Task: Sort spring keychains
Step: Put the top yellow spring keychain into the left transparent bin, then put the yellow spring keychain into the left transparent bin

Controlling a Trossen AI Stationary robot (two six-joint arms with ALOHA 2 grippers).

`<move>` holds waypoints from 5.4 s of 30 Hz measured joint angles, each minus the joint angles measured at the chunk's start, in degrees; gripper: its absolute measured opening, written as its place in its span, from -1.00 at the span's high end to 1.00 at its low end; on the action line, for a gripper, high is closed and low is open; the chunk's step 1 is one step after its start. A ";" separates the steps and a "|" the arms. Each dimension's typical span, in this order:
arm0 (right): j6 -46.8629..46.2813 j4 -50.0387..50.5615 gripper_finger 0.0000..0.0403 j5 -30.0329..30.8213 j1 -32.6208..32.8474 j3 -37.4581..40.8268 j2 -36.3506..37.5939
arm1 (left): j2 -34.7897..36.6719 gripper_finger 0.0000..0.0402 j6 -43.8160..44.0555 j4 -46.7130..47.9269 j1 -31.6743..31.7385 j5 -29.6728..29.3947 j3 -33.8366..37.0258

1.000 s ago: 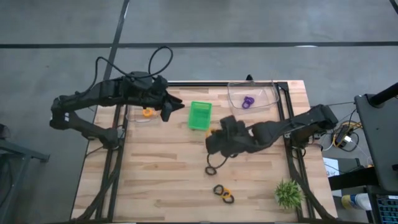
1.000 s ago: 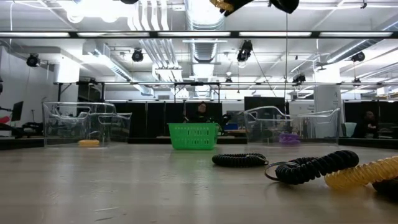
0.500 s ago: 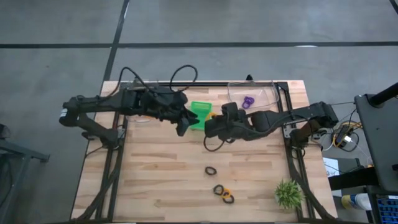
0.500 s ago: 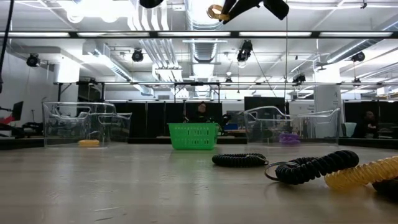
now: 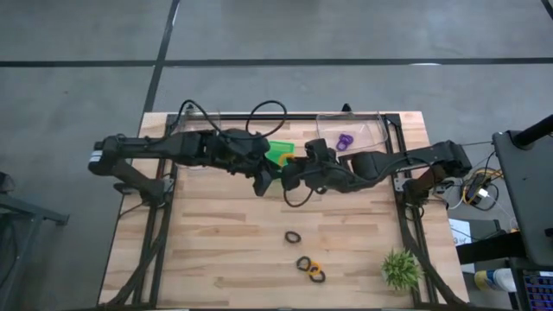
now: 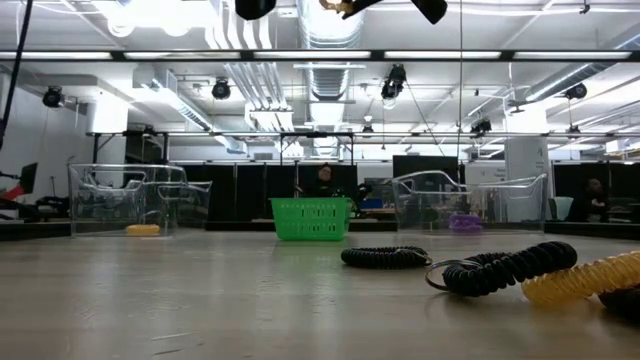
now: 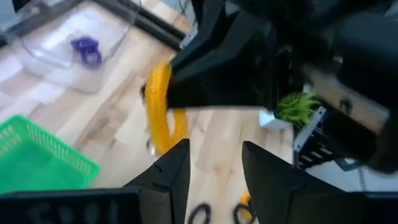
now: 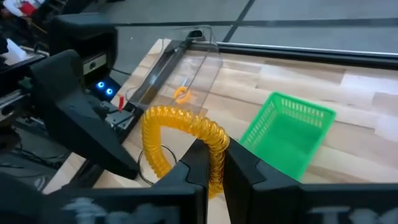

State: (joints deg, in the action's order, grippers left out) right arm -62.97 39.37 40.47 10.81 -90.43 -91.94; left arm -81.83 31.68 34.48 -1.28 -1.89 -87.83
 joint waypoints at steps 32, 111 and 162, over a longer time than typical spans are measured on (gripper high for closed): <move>4.51 -8.87 0.90 -4.40 0.56 -0.02 0.70 | 3.39 0.33 -4.13 -1.02 0.46 -5.47 0.00; 11.53 -8.00 -0.22 -4.58 0.93 0.09 0.59 | 5.36 0.26 -18.05 22.47 51.80 -11.57 28.31; -22.72 -8.97 -0.16 -63.63 14.87 20.48 -13.37 | 22.49 0.24 10.19 0.19 24.09 30.88 13.94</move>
State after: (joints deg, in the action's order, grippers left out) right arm -85.69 30.40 -23.16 25.68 -69.95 -105.31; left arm -59.33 41.87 34.66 22.82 28.99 -73.89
